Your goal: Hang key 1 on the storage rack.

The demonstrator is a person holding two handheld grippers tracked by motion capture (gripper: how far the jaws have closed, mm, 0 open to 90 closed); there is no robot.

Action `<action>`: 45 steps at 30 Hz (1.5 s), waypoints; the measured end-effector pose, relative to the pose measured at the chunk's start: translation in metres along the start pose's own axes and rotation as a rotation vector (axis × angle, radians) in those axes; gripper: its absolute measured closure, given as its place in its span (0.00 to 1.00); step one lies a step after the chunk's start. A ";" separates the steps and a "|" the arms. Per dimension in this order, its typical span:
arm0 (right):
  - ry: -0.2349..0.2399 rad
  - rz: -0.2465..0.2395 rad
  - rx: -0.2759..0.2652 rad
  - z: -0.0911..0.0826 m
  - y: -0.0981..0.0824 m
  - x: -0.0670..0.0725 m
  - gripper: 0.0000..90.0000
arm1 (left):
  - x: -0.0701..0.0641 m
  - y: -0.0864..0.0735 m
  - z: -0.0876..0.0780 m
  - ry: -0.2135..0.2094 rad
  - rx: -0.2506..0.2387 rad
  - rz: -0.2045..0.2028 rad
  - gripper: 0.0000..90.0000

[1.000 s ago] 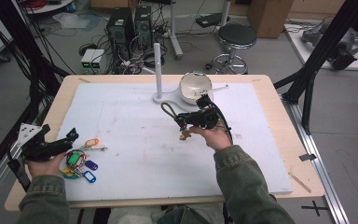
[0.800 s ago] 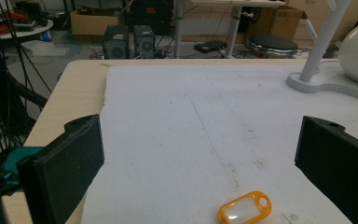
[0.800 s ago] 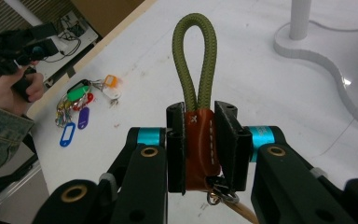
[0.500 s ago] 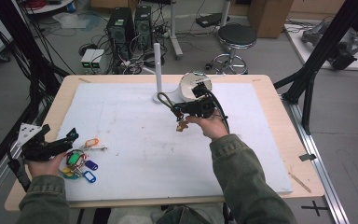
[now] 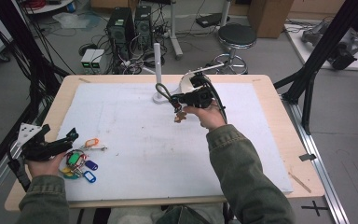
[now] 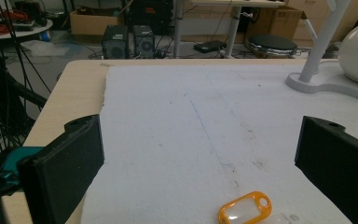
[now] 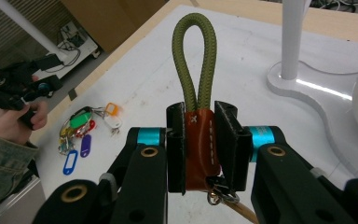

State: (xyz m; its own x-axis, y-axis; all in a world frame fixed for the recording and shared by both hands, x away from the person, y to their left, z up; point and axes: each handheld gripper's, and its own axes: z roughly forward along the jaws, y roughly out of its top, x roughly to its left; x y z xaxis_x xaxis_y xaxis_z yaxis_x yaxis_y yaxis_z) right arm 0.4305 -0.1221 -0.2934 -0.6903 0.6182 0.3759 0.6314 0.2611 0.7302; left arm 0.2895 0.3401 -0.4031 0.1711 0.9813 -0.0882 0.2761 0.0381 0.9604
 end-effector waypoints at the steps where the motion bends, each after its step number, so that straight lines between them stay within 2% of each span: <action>1: 0.001 0.001 -0.001 0.000 0.001 -0.001 0.83 | 0.000 0.000 0.000 0.000 0.000 0.000 0.02; 5: 0.002 0.013 -0.011 0.001 0.009 -0.003 0.83 | 0.000 0.000 0.000 0.000 0.000 0.000 0.02; 10: -0.014 -0.002 -0.007 0.002 0.020 -0.001 0.83 | 0.000 0.000 0.000 0.000 -0.001 -0.002 0.02; 22: -0.045 -0.013 -0.034 0.000 0.048 -0.003 0.83 | 0.002 0.000 -0.001 0.001 -0.002 -0.005 0.02; 33: -0.077 -0.021 -0.040 0.002 0.060 -0.007 0.83 | 0.001 0.000 0.000 0.002 0.000 -0.007 0.02; 42: -0.107 -0.016 -0.035 0.010 0.068 -0.012 0.83 | 0.002 0.000 0.000 0.001 0.001 -0.005 0.02; 45: -0.131 -0.009 -0.027 0.015 0.069 -0.016 0.83 | 0.002 0.000 0.001 -0.003 0.002 -0.005 0.02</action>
State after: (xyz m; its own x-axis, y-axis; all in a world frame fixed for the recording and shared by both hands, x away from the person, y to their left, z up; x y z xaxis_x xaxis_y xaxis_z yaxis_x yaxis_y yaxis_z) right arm 0.4906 -0.1030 -0.2579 -0.6424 0.7083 0.2927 0.6147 0.2481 0.7487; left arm 0.2904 0.3414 -0.4038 0.1724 0.9806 -0.0936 0.2787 0.0426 0.9594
